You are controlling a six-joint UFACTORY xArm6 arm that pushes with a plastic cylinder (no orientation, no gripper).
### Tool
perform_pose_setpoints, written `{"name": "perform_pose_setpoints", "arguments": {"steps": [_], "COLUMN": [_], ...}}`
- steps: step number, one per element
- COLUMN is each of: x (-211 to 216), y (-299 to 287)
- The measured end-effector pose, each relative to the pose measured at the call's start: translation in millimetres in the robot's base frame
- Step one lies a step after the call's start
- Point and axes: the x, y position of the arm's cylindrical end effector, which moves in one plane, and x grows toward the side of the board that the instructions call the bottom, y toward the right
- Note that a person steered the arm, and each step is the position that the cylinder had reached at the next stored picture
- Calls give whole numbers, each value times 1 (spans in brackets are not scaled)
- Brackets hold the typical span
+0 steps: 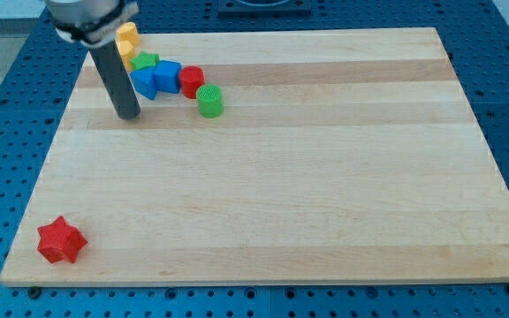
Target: Place yellow hexagon on top of green star
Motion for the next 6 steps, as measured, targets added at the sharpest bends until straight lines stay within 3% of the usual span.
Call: {"name": "perform_pose_setpoints", "arguments": {"steps": [1, 2, 4, 6], "x": [-46, -64, -61, -80], "y": [-4, -20, -53, -43]}}
